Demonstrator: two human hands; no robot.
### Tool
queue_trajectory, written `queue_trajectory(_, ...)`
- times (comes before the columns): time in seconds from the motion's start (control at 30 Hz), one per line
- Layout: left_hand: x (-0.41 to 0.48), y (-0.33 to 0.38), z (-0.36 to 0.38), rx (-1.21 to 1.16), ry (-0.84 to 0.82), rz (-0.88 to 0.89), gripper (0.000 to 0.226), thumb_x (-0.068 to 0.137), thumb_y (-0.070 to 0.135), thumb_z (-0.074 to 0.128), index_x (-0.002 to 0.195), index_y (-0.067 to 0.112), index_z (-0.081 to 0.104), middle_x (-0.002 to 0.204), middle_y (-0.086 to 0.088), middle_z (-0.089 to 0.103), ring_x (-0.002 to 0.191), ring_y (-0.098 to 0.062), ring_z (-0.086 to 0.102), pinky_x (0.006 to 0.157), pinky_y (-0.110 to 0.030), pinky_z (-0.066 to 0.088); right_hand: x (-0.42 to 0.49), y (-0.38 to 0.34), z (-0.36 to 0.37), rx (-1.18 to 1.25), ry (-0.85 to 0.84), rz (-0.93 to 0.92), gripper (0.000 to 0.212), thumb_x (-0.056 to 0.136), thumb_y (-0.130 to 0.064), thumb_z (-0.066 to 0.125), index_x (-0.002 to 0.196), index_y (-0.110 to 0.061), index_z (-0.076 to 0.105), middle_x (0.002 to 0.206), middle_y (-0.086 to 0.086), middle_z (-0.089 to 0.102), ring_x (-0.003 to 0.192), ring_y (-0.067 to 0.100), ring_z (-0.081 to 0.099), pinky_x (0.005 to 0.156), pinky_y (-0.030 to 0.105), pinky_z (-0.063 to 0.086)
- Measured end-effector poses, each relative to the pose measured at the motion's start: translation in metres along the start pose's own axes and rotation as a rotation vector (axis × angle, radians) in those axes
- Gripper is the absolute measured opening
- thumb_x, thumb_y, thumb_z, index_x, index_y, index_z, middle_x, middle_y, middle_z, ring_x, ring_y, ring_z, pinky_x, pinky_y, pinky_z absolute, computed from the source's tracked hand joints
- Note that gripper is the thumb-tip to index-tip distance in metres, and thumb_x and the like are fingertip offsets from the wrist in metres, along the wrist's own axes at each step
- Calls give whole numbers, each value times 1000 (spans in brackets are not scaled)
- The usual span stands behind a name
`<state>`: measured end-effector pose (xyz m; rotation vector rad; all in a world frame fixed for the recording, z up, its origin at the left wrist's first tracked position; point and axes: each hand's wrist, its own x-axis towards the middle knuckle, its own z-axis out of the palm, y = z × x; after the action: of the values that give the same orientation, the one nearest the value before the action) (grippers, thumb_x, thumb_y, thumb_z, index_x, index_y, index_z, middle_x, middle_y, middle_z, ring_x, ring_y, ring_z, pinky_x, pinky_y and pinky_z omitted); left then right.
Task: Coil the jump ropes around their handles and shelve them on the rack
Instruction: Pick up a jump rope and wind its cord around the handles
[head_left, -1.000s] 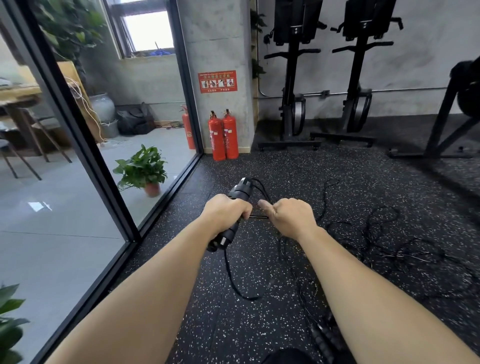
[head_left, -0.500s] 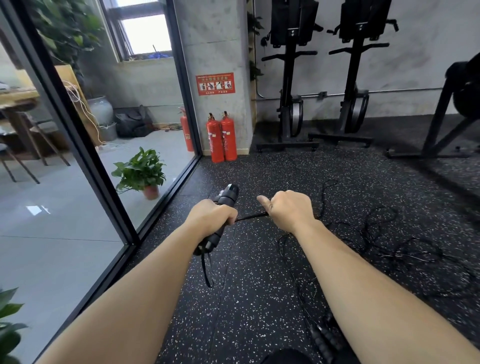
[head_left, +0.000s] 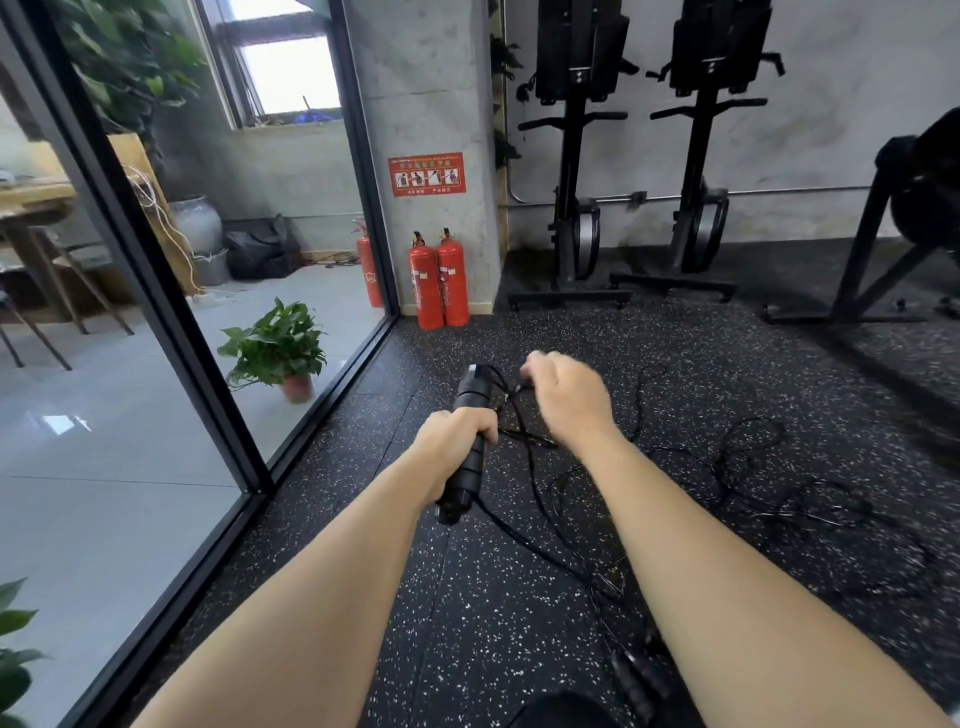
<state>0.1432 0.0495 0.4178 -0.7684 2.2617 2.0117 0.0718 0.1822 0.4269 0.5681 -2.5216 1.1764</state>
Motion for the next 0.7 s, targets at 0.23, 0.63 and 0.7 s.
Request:
queue_trajectory(0.23, -3, -3, -12, 14, 54, 55, 52, 47, 22, 62, 96, 6, 54, 80, -11, 54, 58, -22, 48, 54, -27, 44, -5, 24, -20, 472, -141, 499, 24, 93, -10, 48, 78, -11, 68, 84, 12, 72, 65, 17, 60, 57, 30, 47)
queue_trajectory(0.63, -17, -5, -5, 302, 58, 227, 33, 75, 18, 70, 104, 10, 55, 84, -4, 60, 68, -16, 54, 58, -27, 42, -32, -6, -11, 473, -527, 286, 28, 83, -30, 74, 83, -2, 72, 72, 9, 57, 65, 17, 45, 64, 28, 35)
queue_trajectory(0.7, -18, -7, -6, 361, 62, 245, 38, 70, 23, 72, 102, 11, 55, 86, -4, 61, 70, -17, 55, 60, -27, 42, -33, -8, -13, 469, -524, 275, 15, 82, -17, 73, 79, -4, 68, 68, 6, 55, 62, 14, 44, 60, 27, 33)
